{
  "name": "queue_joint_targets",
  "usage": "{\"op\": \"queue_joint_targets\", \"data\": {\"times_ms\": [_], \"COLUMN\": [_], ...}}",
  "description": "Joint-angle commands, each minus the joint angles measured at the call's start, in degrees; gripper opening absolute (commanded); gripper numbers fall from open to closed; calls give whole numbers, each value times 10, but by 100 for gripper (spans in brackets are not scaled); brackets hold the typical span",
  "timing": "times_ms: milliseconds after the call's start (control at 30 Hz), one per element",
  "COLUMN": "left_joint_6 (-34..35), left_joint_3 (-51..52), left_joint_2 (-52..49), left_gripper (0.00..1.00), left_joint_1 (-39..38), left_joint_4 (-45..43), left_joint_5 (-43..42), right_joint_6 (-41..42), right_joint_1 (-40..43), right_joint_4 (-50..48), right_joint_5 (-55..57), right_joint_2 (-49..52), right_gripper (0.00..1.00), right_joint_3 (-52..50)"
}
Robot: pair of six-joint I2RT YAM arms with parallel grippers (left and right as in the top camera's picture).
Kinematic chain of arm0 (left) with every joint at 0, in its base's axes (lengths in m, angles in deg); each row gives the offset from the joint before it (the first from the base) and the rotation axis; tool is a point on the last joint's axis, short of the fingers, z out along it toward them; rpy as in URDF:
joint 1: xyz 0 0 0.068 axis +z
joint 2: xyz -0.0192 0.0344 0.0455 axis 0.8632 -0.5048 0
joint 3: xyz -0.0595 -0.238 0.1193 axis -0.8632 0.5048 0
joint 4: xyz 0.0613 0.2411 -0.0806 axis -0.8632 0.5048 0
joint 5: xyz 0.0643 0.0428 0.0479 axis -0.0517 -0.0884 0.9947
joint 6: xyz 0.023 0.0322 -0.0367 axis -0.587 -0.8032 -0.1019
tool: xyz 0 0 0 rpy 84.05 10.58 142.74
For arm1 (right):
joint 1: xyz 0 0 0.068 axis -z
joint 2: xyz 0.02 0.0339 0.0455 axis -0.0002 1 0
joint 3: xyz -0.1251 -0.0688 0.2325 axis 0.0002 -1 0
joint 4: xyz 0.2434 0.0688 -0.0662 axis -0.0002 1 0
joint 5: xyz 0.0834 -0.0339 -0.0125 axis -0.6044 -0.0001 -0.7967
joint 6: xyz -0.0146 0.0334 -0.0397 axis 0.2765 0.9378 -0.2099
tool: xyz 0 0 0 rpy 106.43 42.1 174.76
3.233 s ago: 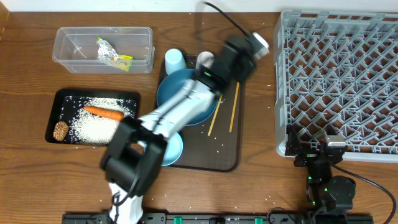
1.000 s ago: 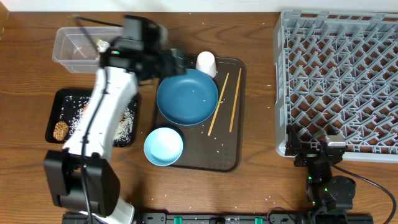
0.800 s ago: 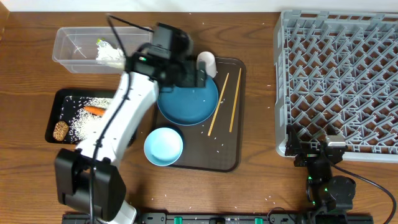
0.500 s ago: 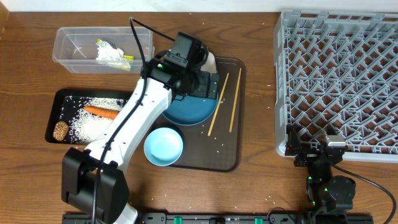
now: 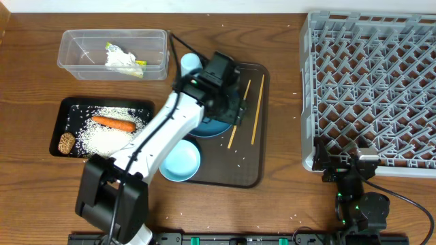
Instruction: Sort waste into correct bins and load items into the dishwasher rack
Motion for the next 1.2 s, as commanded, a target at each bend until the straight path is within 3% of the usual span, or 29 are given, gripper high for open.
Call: {"op": "queue_joint_targets", "data": {"times_ms": [0,300,700,1167], "left_joint_6": [-34,-13,-12,1], "left_joint_3": [1,1,1,-9], "left_joint_2": [0,-17,-89,-23], "left_gripper": [77,83,83,83], "left_joint_1": [-50,-127,-127,-101], "left_joint_4": [-9,-76,-110,-106], "left_joint_5": [6,69,69,71], "right_joint_6": [-5,-5,-5,-5], "right_joint_1": [10,10,10,10], "right_joint_4": [2,2,2,2], "right_joint_5": [0,0,0,0], "right_joint_2": [0,0,0,0], "right_gripper": [99,99,99,99], "right_joint_3": [-1,-1,-1,-1]}}
